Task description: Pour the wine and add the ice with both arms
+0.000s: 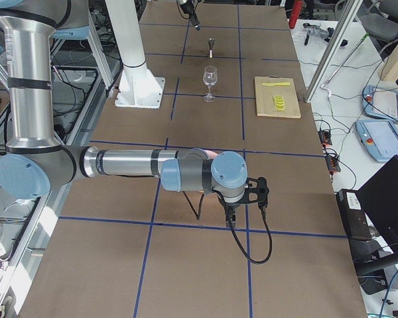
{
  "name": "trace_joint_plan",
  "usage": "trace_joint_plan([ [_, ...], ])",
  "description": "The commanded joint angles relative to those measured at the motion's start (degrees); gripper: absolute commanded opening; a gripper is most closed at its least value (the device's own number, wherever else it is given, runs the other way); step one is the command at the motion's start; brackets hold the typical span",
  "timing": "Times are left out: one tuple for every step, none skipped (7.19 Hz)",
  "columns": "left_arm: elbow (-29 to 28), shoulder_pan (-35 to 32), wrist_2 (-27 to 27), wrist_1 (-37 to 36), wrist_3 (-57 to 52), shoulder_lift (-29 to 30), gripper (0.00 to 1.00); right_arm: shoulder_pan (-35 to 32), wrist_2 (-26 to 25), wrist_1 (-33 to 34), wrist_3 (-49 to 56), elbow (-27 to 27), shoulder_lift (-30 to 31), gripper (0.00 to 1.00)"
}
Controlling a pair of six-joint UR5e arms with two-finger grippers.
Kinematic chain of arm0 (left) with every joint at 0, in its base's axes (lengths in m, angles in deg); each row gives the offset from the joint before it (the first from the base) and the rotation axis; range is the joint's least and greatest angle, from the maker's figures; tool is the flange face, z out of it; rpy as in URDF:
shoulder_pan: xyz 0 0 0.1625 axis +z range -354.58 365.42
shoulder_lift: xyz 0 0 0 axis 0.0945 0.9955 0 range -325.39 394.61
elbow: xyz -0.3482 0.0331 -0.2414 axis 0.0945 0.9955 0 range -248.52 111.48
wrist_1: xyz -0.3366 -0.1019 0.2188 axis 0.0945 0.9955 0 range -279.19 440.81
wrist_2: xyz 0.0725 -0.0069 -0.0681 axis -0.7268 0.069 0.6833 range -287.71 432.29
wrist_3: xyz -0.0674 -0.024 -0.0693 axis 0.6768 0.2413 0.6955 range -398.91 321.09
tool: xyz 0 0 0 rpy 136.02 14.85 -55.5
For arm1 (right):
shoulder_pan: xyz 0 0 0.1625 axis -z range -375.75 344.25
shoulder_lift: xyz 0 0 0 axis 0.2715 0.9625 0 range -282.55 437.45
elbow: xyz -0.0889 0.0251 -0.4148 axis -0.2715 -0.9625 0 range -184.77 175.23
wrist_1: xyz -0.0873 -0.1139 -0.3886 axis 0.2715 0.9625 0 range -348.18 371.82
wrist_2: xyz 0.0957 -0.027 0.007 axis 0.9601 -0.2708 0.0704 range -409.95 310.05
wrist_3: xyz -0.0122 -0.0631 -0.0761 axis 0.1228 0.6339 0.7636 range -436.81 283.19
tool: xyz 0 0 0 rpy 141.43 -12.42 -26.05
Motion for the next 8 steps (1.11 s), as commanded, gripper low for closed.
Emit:
trace_joint_plan([
  [-7.84,9.66,-15.47,-2.15,7.81,2.94,1.00,0.86,0.16,0.02,-3.90,1.76,0.02,1.00],
  [-11.18,10.55,-20.40,-2.67,7.81,5.22,1.00,1.91,0.16,0.10,-6.80,3.68,0.20,1.00],
  [-13.91,10.56,-24.27,-3.29,7.81,8.47,1.00,2.71,0.16,0.10,-9.61,5.79,0.20,1.00],
  [-17.16,10.56,-27.62,-3.29,7.81,10.33,1.00,4.02,0.08,0.10,-12.60,7.29,0.20,1.00],
  [-20.07,10.56,-30.00,-3.29,7.81,12.69,1.00,4.73,0.16,0.10,-14.54,8.26,0.20,1.00],
  [-23.75,10.56,-33.24,-3.38,7.81,15.42,0.99,5.17,0.16,0.10,-16.21,9.31,0.20,1.00],
  [-26.83,10.56,-34.41,-3.38,7.81,17.97,0.99,5.79,0.16,0.10,-17.71,9.85,0.20,1.00],
  [-28.69,10.47,-37.38,-3.29,7.81,18.86,0.98,6.49,0.16,0.10,-18.42,10.11,0.20,1.00],
])
